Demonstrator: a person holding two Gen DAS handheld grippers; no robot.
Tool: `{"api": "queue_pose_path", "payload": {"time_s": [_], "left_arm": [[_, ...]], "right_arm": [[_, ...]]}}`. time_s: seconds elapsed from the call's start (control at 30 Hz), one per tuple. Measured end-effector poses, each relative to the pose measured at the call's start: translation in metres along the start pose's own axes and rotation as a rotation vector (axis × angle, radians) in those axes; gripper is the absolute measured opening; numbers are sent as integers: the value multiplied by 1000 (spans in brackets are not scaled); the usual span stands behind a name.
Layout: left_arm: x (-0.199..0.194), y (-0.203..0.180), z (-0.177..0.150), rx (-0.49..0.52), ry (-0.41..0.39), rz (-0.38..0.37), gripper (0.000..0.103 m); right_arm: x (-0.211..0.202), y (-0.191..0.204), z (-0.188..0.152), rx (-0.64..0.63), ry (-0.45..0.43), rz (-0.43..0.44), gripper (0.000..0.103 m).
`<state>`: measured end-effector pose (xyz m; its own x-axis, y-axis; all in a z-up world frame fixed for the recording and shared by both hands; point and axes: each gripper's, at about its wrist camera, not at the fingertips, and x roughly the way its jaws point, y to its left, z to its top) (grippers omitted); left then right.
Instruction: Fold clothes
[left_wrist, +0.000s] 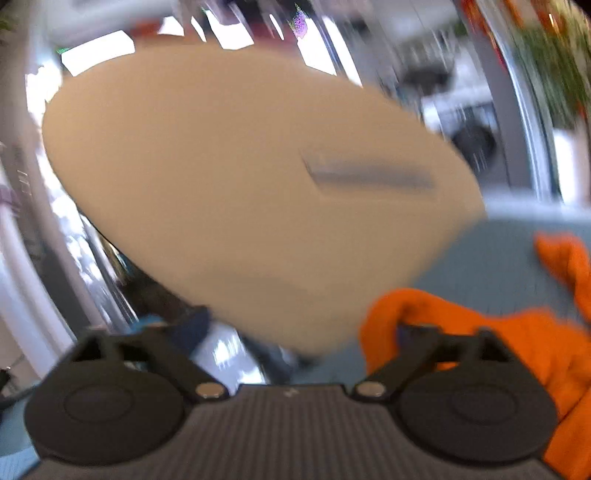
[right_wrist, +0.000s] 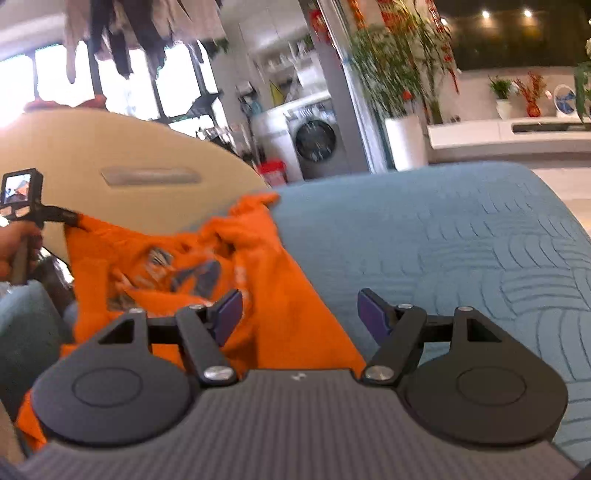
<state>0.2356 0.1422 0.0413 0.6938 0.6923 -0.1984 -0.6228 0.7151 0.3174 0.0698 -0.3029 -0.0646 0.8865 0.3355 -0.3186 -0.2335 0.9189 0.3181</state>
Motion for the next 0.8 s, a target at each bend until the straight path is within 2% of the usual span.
{"api": "queue_pose_path", "payload": {"time_s": [0.07,0.1,0.13,0.2,0.23,0.4,0.43,0.47,0.5,0.6,0.7,0.77,0.8], "left_arm": [[-27,-8,-7,-25,-105,33,103],[-33,-12,-13,-31,-142,78,103],[-29,-14,-17,-30,-139,105,103],[1,-20,-34,-16,-71,184,103],[21,-21,-39,10,-11,183,103],[85,-7,-51,59,216,125,103],[92,-2,-50,40,250,109,103],[82,8,-41,-53,255,85,103],[71,16,-34,-135,252,64,103],[24,31,-23,-268,164,27,103],[-5,33,-31,-297,59,66,103],[5,22,-41,-259,57,98,103],[16,19,-45,-240,104,82,103]], "right_arm": [[0,4,-1,-12,-1,21,72],[0,7,-1,-30,5,40,72],[-1,11,-2,-48,12,58,72],[-4,17,-4,-75,26,70,72],[-6,20,-5,-88,41,69,72],[-12,38,0,-122,89,52,72],[-13,43,3,-133,96,49,72],[-14,47,7,-138,93,49,72],[-16,50,13,-133,79,54,72],[-16,60,50,-55,19,102,72],[13,75,98,-46,28,116,72],[43,84,117,-92,64,106,72],[58,89,126,-115,81,100,72]]}}
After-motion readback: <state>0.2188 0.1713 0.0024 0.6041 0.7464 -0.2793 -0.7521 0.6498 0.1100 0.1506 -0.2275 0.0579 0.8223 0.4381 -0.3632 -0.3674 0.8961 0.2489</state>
